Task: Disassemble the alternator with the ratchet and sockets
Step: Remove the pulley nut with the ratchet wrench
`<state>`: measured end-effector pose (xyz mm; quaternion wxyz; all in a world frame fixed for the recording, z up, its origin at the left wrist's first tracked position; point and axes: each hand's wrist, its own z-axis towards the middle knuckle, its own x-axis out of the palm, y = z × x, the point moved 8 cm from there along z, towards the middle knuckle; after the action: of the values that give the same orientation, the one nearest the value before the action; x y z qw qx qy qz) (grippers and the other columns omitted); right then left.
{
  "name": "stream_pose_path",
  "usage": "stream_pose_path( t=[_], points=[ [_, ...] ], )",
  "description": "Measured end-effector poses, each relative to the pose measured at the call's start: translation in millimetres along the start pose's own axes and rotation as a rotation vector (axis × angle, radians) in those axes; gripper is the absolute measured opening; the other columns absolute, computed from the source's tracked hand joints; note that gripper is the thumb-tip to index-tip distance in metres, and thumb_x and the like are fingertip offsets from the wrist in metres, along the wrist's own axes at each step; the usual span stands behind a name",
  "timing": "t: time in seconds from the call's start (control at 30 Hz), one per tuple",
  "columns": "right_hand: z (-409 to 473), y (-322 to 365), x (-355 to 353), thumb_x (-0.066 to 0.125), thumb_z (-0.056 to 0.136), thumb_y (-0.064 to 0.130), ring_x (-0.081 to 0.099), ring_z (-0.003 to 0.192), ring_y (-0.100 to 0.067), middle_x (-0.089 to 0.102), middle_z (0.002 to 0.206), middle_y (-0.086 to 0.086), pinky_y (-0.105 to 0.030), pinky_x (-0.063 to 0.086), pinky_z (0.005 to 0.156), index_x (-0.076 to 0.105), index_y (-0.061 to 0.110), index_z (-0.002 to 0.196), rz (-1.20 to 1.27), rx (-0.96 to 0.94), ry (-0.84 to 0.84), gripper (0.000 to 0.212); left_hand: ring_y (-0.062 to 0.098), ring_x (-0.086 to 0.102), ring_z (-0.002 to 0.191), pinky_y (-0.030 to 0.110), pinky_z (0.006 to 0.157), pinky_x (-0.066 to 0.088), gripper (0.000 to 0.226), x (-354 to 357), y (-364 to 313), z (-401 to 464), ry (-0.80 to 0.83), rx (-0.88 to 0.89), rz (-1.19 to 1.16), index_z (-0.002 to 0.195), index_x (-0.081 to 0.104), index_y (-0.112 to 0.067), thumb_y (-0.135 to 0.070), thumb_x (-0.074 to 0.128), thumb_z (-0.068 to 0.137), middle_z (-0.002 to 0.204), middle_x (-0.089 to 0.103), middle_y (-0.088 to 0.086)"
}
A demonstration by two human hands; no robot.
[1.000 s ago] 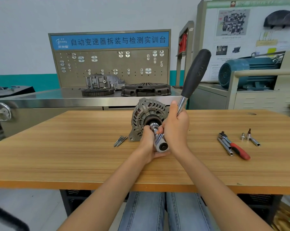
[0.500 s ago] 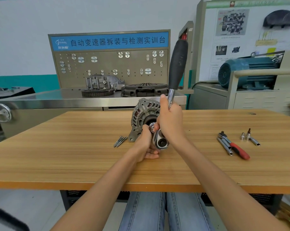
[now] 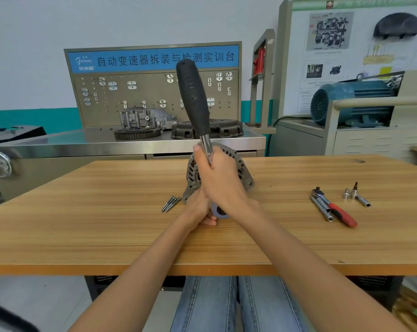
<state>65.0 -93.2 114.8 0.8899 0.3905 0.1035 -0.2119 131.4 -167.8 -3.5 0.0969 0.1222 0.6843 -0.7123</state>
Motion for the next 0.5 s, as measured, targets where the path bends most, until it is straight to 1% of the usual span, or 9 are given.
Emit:
stream_pose_path(
  t=[0.07,0.1,0.2,0.27,0.3,0.33,0.37,0.4,0.5],
  points=[
    [0.4,-1.3,-5.2,0.039,0.098,0.042,0.041,0.047,-0.002,0.041,0.056,0.009,-0.021,0.028,0.05,0.039,0.02,0.068,0.02,-0.003,-0.006,0.037,0.008,0.054,0.033,0.019,0.033,0.043,0.032,-0.4,-0.5,1.4,-0.029,-0.015,-0.005,0.092,0.054,-0.012,-0.034,0.033,0.102,0.07,0.062,0.008],
    [0.8,-1.2,-8.2,0.039,0.098,0.041,0.041,0.046,0.0,0.04,0.054,0.01,-0.018,0.027,0.048,0.039,0.02,0.067,0.026,-0.009,-0.013,0.037,0.007,0.054,0.033,0.018,0.033,0.042,0.031,0.1,-0.9,1.6,-0.035,-0.021,-0.001,0.091,0.053,-0.015,-0.036,0.032,0.102,0.071,0.062,0.008],
    [2.1,-0.6,-14.3,0.041,0.099,0.038,0.038,0.042,0.0,0.036,0.051,0.011,-0.014,0.03,0.045,0.038,0.019,0.065,0.045,-0.026,-0.024,0.039,0.004,0.052,0.032,0.017,0.034,0.042,0.026,4.7,-2.9,0.9,-0.01,-0.036,-0.016,0.093,0.049,-0.016,-0.034,0.032,0.099,0.074,0.059,0.007],
    [1.2,-1.3,-17.7,0.042,0.099,0.037,0.036,0.043,-0.002,0.035,0.051,0.01,-0.014,0.03,0.044,0.037,0.019,0.064,0.085,-0.023,-0.029,0.04,0.003,0.049,0.032,0.017,0.035,0.042,0.029,5.9,-3.6,-0.4,-0.001,-0.046,-0.029,0.092,0.05,-0.015,-0.035,0.03,0.099,0.074,0.058,0.007],
    [0.4,-2.8,-19.2,0.042,0.099,0.036,0.036,0.044,-0.003,0.035,0.05,0.008,-0.015,0.03,0.045,0.037,0.019,0.063,0.115,-0.014,-0.031,0.04,0.004,0.049,0.032,0.018,0.034,0.042,0.033,6.2,-3.9,-1.0,-0.002,-0.053,-0.041,0.09,0.05,-0.017,-0.037,0.027,0.1,0.074,0.058,0.007],
    [-0.2,-4.9,-20.5,0.042,0.099,0.036,0.039,0.047,-0.008,0.036,0.05,0.006,-0.02,0.033,0.047,0.038,0.018,0.064,0.147,-0.003,-0.032,0.039,0.005,0.048,0.033,0.018,0.034,0.042,0.036,5.9,-4.1,-1.3,-0.008,-0.057,-0.048,0.087,0.05,-0.018,-0.039,0.024,0.101,0.072,0.058,0.008],
    [-0.4,-6.7,-21.6,0.042,0.099,0.036,0.041,0.049,-0.015,0.036,0.049,0.004,-0.028,0.034,0.048,0.038,0.017,0.064,0.174,0.008,-0.032,0.039,0.006,0.047,0.034,0.018,0.034,0.042,0.037,5.8,-4.9,-1.7,-0.013,-0.059,-0.05,0.086,0.05,-0.02,-0.04,0.022,0.101,0.071,0.059,0.008],
    [-0.5,-7.9,-22.4,0.041,0.099,0.036,0.042,0.05,-0.022,0.036,0.048,0.003,-0.032,0.034,0.049,0.038,0.017,0.064,0.192,0.014,-0.034,0.039,0.007,0.047,0.034,0.018,0.034,0.042,0.037,5.4,-5.8,-2.9,-0.016,-0.063,-0.05,0.086,0.05,-0.02,-0.04,0.022,0.1,0.07,0.06,0.008],
    [-2.3,-7.8,-22.4,0.041,0.099,0.036,0.044,0.05,-0.031,0.036,0.048,0.002,-0.037,0.035,0.049,0.038,0.016,0.065,0.197,-0.003,-0.054,0.04,0.01,0.048,0.037,0.019,0.035,0.042,0.037,3.9,-6.6,-5.9,-0.011,-0.072,-0.052,0.095,0.053,-0.016,-0.038,0.024,0.1,0.073,0.061,0.009]
  ],
)
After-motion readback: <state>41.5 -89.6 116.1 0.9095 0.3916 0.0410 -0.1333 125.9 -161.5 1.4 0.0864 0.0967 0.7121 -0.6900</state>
